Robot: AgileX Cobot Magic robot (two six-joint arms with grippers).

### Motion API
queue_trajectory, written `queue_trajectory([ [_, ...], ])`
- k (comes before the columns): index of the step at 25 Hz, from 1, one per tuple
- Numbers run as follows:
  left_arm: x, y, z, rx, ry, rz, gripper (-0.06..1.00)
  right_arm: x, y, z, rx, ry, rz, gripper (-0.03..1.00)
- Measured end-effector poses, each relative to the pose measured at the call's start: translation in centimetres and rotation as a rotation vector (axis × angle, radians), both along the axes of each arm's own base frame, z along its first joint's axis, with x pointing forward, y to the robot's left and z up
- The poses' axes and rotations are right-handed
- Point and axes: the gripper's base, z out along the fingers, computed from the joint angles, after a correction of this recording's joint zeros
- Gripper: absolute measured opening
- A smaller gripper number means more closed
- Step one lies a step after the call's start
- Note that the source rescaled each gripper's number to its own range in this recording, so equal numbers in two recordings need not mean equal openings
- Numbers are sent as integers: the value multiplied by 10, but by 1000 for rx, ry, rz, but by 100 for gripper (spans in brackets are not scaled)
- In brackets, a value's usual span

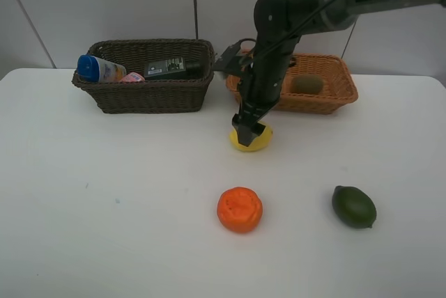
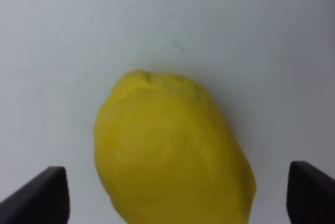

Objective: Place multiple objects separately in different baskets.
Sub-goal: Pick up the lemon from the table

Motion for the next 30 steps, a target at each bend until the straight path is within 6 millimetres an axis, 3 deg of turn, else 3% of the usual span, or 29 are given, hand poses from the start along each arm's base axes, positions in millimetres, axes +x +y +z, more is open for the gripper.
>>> queue_trajectory([
  [18, 0, 0, 0, 0, 0, 0, 98, 5, 2, -46, -27, 32, 9, 96],
  [19, 0, 0, 0, 0, 0, 0, 98, 5, 2, -46, -26, 33, 8, 94],
  [21, 0, 0, 0, 0, 0, 0, 98, 4, 2, -46, -27, 39, 6, 77],
  [23, 0, 0, 0, 0, 0, 0, 98, 4, 2, -46, -28, 40, 6, 42],
  [30, 0, 0, 0, 0, 0, 0, 98, 3, 1, -45, -36, 48, 7, 43],
])
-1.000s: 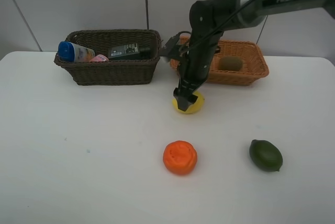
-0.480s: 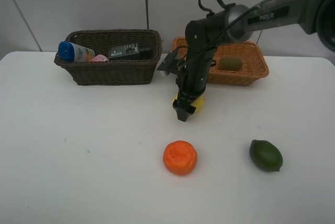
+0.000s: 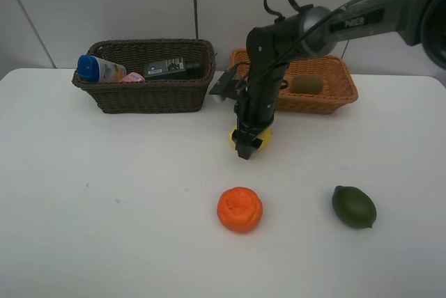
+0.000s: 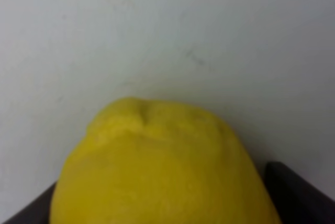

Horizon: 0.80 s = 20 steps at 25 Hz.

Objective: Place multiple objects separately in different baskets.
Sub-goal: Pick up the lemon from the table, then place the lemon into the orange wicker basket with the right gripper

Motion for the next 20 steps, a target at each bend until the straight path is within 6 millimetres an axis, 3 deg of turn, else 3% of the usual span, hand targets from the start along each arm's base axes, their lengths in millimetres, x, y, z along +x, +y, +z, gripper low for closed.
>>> queue_trajectory([
  [4, 0, 0, 0, 0, 0, 0, 98, 0, 0, 28, 26, -41, -6, 43],
  [9, 0, 0, 0, 0, 0, 0, 98, 19, -7, 108, 210, -291, -107, 42],
  [11, 0, 0, 0, 0, 0, 0, 98, 35, -21, 124, 275, -371, -207, 42],
  [14, 0, 0, 0, 0, 0, 0, 98, 59, -44, 126, 357, -435, -378, 42],
  [20, 0, 0, 0, 0, 0, 0, 98, 95, -74, 96, 554, -467, -728, 42],
])
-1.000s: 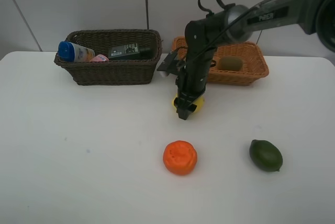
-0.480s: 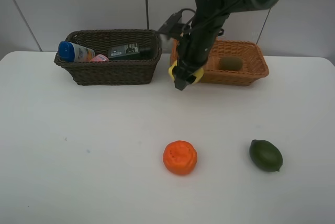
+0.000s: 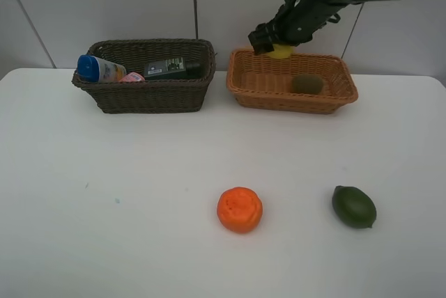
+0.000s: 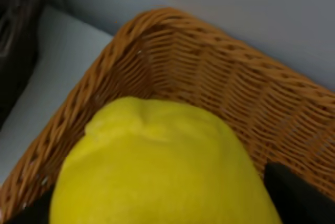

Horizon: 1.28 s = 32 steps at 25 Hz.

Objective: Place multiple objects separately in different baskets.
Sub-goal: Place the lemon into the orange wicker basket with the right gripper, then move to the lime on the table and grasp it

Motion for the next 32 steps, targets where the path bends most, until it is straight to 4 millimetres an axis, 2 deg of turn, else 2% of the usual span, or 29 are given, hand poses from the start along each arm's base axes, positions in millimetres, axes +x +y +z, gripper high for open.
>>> queue_trajectory([
  [5, 0, 0, 0, 0, 0, 0, 98, 10, -13, -11, 94, 14, -127, 44],
  [7, 0, 0, 0, 0, 0, 0, 98, 10, -14, -11, 101, 12, -134, 73],
  [8, 0, 0, 0, 0, 0, 0, 98, 10, -14, -11, 100, 13, -134, 84],
  [9, 0, 0, 0, 0, 0, 0, 98, 10, -14, -11, 96, 14, -133, 90],
  [11, 0, 0, 0, 0, 0, 0, 98, 8, -15, -13, 83, 47, -132, 96],
  [14, 0, 0, 0, 0, 0, 0, 98, 1, -16, -14, 58, 121, -130, 97],
  [18, 0, 0, 0, 0, 0, 0, 98, -16, -25, 6, 20, 249, -140, 97],
  [24, 0, 0, 0, 0, 0, 0, 98, -54, -53, 41, -96, 520, -200, 97],
  [28, 0, 0, 0, 0, 0, 0, 98, -76, -64, 45, -158, 588, -248, 97],
  [32, 0, 0, 0, 0, 0, 0, 98, -115, -75, 47, -177, 645, -292, 97],
])
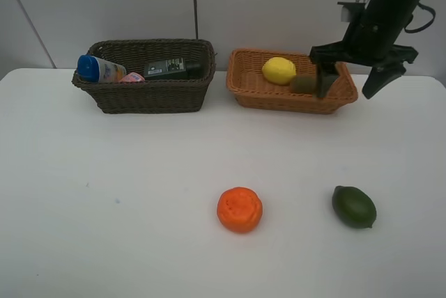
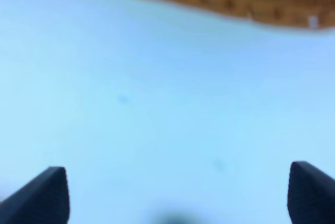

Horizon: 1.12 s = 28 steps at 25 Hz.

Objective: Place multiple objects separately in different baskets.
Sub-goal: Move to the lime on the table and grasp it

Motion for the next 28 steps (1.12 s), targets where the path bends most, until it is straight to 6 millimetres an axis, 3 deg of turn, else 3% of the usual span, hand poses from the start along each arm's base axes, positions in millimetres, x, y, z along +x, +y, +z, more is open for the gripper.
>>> queue_trajectory([
  [6, 0, 0, 0, 0, 0, 0, 98, -74, -17, 0, 10, 45, 0, 97],
  [11, 0, 0, 0, 0, 0, 0, 98, -112, -24, -19, 46, -6, 54, 97],
  [20, 0, 0, 0, 0, 0, 0, 98, -141, -19, -58, 175, 65, 34, 97],
  [28, 0, 0, 0, 0, 0, 0, 98, -140, -21, -65, 158, 0, 55, 97],
])
